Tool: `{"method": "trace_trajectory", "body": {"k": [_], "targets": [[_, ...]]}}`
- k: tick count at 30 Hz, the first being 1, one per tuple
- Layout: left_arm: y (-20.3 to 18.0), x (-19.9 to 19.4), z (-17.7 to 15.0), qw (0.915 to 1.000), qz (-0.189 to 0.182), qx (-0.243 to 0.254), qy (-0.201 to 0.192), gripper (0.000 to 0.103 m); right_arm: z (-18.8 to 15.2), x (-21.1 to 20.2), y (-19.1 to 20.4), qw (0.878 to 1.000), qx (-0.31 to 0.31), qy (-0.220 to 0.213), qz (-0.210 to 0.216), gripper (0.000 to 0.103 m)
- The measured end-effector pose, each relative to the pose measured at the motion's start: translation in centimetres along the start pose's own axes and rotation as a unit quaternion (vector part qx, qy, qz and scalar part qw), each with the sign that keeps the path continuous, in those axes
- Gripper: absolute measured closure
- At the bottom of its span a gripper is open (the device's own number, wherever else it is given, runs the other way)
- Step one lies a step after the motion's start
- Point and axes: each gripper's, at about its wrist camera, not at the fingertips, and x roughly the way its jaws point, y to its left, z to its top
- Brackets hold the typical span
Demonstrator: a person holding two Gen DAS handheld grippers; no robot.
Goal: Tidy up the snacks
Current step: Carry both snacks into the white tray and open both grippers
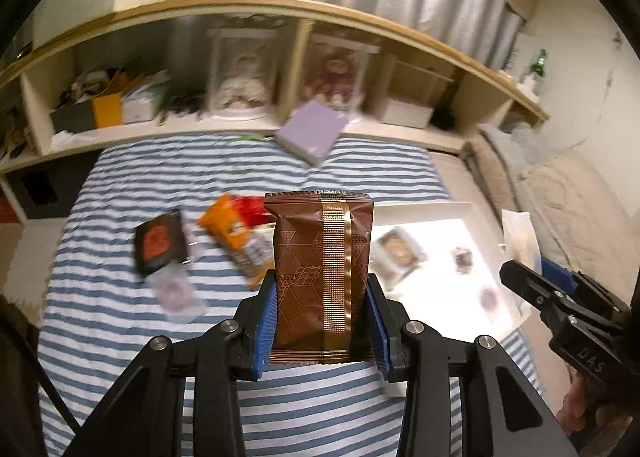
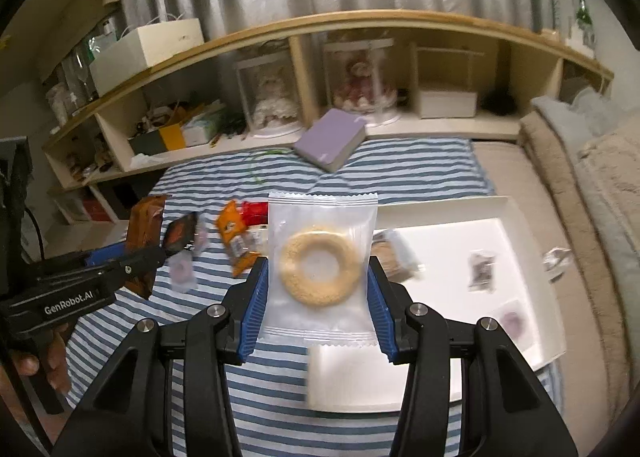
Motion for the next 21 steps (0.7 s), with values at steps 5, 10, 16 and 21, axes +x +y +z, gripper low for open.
{"method": "trace_trajectory", "body": {"k": [5, 10, 16, 21], "targets": [[-3.1, 1.4, 0.1, 0.9996, -0.024, 0.016, 0.002, 0.063, -0.4, -1.6, -3.0, 0.999, -0.010, -0.011, -0.038, 0.055], [-6.8, 4.2, 0.1, 0.9982, -0.049, 0.030, 0.017, 0.063, -0.9, -1.7, -6.4, 0.998, 0.012, -0.004, -0.063, 0.055], [-10.9, 9.3, -0.6, 0.9948, -0.071, 0.046, 0.057, 0.063, -1.7, -0.7, -10.5, 0.996, 0.038, 0.020, -0.079, 0.055], [-13.0, 13.8, -1.3, 0.9917, -0.076, 0.045, 0.093, 0.063, -2.9, 1.5, -13.4, 0.993, 0.064, 0.058, -0.075, 0.055]]}}
